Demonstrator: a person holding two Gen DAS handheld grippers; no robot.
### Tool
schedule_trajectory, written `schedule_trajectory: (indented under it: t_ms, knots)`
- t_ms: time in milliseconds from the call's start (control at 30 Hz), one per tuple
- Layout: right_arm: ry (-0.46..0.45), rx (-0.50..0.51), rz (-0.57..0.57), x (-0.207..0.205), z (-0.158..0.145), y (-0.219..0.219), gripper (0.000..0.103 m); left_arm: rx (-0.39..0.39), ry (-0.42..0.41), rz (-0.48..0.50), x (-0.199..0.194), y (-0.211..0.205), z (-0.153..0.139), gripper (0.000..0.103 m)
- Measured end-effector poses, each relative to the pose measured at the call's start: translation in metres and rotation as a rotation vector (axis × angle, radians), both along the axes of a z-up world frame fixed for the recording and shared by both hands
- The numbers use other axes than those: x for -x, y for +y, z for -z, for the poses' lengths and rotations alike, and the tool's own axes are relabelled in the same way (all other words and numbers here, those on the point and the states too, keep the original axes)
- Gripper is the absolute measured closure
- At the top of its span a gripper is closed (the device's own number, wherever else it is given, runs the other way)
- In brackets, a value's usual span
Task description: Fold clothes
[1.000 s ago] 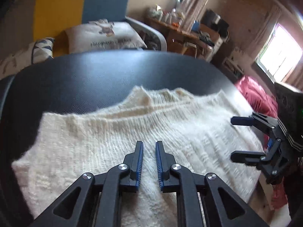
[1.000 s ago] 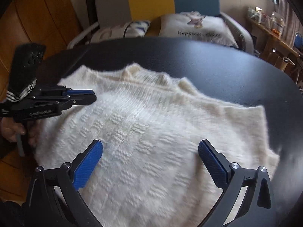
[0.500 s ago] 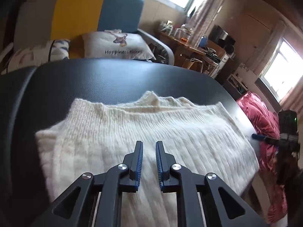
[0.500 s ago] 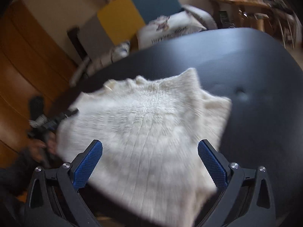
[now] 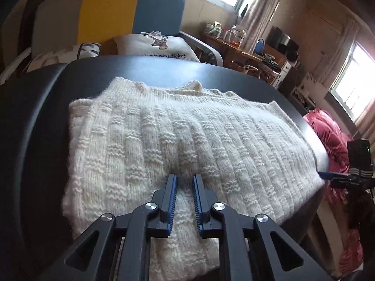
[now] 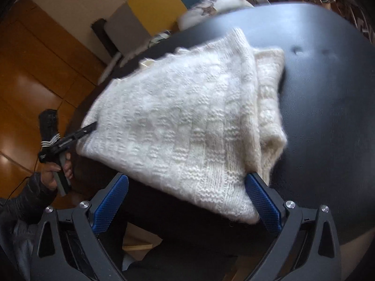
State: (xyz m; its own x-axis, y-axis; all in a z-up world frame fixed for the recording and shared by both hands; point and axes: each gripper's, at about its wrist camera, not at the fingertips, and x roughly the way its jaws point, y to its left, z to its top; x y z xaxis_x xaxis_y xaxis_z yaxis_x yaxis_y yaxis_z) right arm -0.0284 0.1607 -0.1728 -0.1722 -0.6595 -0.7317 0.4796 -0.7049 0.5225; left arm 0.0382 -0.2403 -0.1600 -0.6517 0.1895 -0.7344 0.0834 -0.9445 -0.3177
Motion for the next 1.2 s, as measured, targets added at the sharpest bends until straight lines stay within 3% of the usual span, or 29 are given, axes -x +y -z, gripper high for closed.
schedule_trajectory:
  t_ms: [133,233,333,433,533,600,733,933,1200]
  knots:
    - [0.047,-0.010,-0.005,-0.005,-0.024,-0.006,0.001,-0.017,0.033,-0.024,-0.014,-0.007,-0.013,0.090]
    - [0.046,-0.060,-0.018,-0.002,-0.018,-0.028,0.001,-0.012,0.024,-0.073,-0.029,-0.018,-0.012,0.085]
    - [0.046,-0.109,-0.031,0.000,-0.012,-0.050,0.001,-0.058,-0.045,-0.116,-0.039,-0.034,0.009,0.086]
    - [0.046,-0.159,-0.043,0.003,-0.006,-0.072,0.001,-0.194,0.011,-0.144,-0.059,-0.051,0.010,0.086]
    - [0.047,-0.205,-0.057,0.005,-0.002,-0.092,0.000,-0.230,0.068,-0.169,-0.081,-0.078,-0.001,0.084]
    - [0.053,-0.194,-0.066,0.003,-0.009,-0.095,0.000,-0.268,0.090,-0.159,-0.089,-0.097,-0.005,0.080]
    - [0.077,-0.156,-0.081,0.003,-0.027,-0.103,0.000,-0.421,0.056,-0.165,-0.089,-0.139,0.005,0.068]
    - [0.094,-0.175,-0.089,0.010,-0.036,-0.126,0.000,-0.537,-0.036,-0.108,-0.068,-0.162,0.028,0.067]
    - [0.096,-0.180,-0.130,0.017,-0.040,-0.157,0.000,-0.670,-0.071,0.006,-0.043,-0.151,0.047,0.065]
